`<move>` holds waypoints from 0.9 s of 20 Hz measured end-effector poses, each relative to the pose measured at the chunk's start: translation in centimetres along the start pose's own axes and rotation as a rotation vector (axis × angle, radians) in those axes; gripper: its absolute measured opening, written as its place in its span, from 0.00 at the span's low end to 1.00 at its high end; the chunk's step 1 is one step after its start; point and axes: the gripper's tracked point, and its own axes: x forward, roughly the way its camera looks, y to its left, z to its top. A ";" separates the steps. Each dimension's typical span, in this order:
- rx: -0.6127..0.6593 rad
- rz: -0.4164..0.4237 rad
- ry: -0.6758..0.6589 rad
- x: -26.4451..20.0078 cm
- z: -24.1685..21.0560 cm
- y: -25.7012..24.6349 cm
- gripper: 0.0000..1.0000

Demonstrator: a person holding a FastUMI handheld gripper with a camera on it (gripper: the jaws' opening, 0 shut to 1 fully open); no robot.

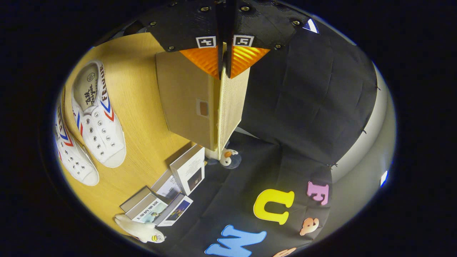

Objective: Open the storage box then place both shoes into the box .Put the left shoe in first, then the right shoe, with the right side of both shoes facing outward in a uniform manner.

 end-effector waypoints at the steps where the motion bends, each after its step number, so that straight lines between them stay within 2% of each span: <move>1: -0.003 0.015 0.000 -0.1 0.4 0.9 0.03; 7: -0.087 0.051 0.005 0.0 1.3 6.4 0.03; 12: -0.218 0.066 -0.016 1.2 1.3 11.6 0.04; 18: -0.355 0.081 -0.019 3.9 -1.1 16.7 0.04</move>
